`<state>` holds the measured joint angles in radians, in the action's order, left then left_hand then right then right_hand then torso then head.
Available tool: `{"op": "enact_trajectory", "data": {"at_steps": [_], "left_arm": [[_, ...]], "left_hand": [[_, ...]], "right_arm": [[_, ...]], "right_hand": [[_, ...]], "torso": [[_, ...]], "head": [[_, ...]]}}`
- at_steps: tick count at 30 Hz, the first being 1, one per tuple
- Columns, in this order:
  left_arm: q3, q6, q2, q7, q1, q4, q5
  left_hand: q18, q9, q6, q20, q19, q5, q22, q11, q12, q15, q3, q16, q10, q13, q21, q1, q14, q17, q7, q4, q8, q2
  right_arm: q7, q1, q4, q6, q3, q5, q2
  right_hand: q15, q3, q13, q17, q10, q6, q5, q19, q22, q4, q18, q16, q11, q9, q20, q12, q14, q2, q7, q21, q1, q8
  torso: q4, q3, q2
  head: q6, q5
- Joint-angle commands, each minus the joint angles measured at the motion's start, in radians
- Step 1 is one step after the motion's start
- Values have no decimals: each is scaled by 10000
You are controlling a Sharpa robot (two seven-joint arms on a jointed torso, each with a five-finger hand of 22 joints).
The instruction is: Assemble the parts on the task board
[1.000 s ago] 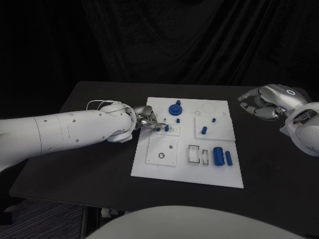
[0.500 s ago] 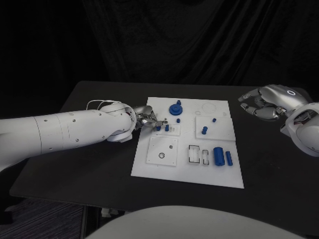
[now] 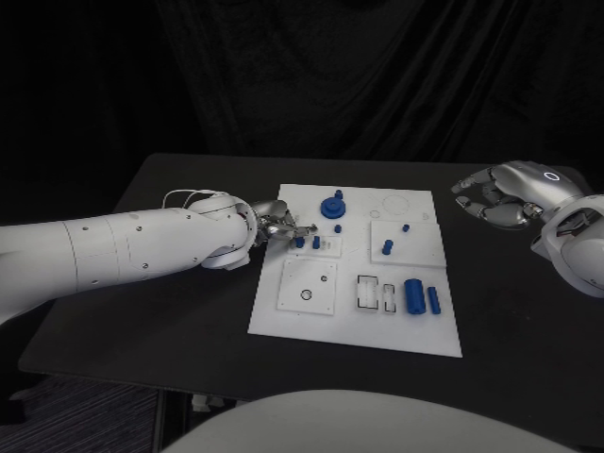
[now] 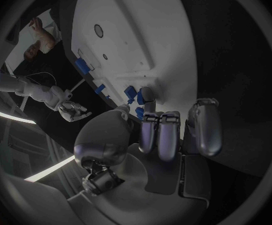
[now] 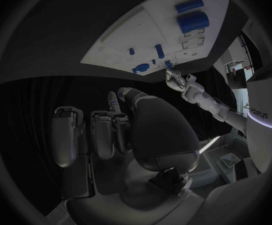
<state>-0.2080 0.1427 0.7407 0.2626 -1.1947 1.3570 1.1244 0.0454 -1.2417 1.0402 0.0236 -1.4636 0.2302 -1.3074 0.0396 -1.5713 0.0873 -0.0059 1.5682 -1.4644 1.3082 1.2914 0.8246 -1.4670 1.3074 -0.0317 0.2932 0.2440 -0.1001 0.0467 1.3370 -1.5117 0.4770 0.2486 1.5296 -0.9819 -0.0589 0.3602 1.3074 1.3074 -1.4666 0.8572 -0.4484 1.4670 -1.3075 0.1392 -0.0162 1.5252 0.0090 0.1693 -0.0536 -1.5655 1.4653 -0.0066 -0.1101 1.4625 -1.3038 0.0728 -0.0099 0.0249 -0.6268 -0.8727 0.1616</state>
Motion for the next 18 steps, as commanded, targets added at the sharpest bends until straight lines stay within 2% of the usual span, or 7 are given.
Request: {"op": "enact_trajectory", "data": {"at_steps": [1,14,18], "left_arm": [[-42,-146,30,70,80,-10,12],[-42,99,127,-69,80,59,12],[-42,93,150,-76,80,73,12]], "left_hand": [[137,-49,72,53,-92,54,-1852,-32,5,-42,-92,26,-1064,2626,-34,-11,-1038,2634,18,12,69,-123],[133,-550,81,28,-105,191,-1860,12,5,-9,-470,26,-1064,2626,-8,93,-1038,2634,74,2,426,-381],[135,-666,52,21,-102,243,-1857,20,5,-2,-543,26,-1064,2626,-19,147,-1038,2634,83,-1,492,-431]], "right_arm": [[196,-27,-6,-41,-7,22,-11],[213,-27,-4,-74,-7,22,-16],[230,-28,-8,-87,-7,22,-16]], "right_hand": [[23,54,2634,1921,-1042,59,-55,471,-2243,-2,-132,-32,-5,-9,-2,-53,878,15,15,-39,89,-26],[23,54,2634,1921,-1042,59,-55,471,-2243,-2,-132,-32,-5,-9,-2,-53,878,15,15,-39,89,-26],[23,64,2634,1912,-1042,69,-57,470,-2242,-15,-133,-38,-6,-10,-2,-53,876,16,17,-43,93,-23]], "torso": [[2,4,-7],[1,-3,3],[0,5,5]], "head": [[1,0],[1,11],[1,26]]}}
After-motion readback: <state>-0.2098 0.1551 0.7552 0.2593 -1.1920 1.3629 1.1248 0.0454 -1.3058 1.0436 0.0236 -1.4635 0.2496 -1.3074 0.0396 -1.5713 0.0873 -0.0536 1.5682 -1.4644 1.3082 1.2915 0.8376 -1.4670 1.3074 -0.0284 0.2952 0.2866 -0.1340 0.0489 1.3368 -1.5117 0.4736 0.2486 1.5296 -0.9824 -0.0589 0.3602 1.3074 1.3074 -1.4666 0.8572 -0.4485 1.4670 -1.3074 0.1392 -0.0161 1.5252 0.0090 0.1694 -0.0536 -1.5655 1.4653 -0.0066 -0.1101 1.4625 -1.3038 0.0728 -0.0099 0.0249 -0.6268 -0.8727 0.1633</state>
